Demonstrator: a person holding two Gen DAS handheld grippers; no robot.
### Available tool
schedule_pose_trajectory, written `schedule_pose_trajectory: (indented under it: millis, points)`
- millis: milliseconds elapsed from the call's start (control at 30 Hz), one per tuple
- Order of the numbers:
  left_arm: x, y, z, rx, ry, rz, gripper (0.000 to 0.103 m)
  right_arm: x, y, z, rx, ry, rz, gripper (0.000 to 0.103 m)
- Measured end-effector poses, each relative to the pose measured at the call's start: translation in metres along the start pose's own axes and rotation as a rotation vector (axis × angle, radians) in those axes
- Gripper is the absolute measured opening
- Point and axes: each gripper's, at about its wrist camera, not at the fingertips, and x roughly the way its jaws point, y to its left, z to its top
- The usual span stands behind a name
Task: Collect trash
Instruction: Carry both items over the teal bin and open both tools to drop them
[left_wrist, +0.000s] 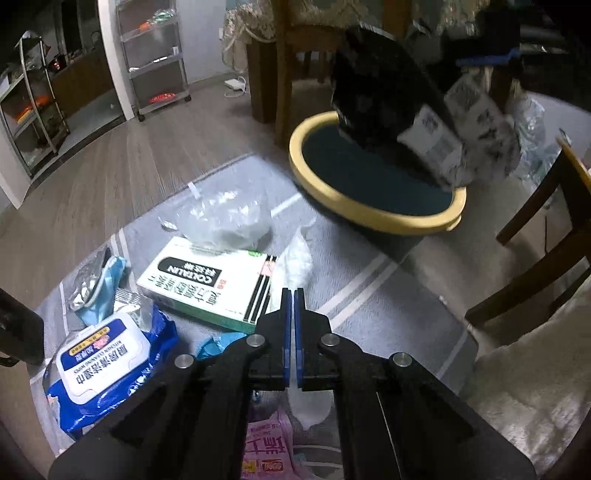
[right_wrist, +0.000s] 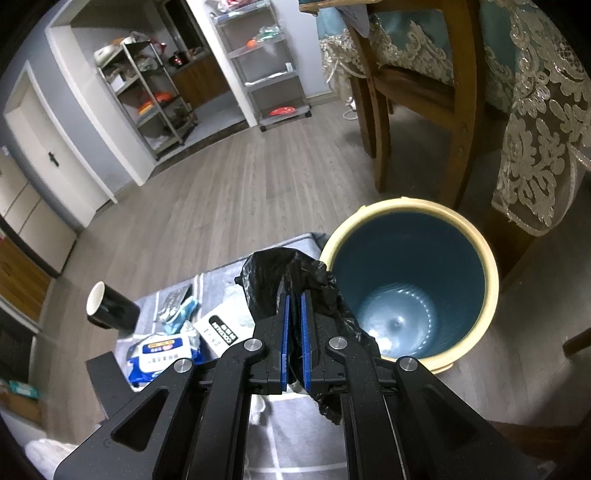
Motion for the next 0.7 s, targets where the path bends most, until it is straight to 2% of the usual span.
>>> schedule_pose_trajectory:
  millis: [167, 400, 700]
  points:
    - [-0.019, -0.001, 0.015, 0.017, -0.059, 0.017, 0.001, -0.008, -0.012, 0.008, 0.024, -0.045, -0.021, 0.007]
    - [-0.046, -0.007, 0.062, 0.031, -0.162, 0.011, 0.001, -0.001, -0.046, 0.021, 0.129, -0.050, -0.066, 0.007]
    - [-0.040, -0.042, 0.130, 0.069, -0.209, -0.045, 0.001, 0.019, -0.115, 0.035, 0.275, -0.034, -0.137, 0.007]
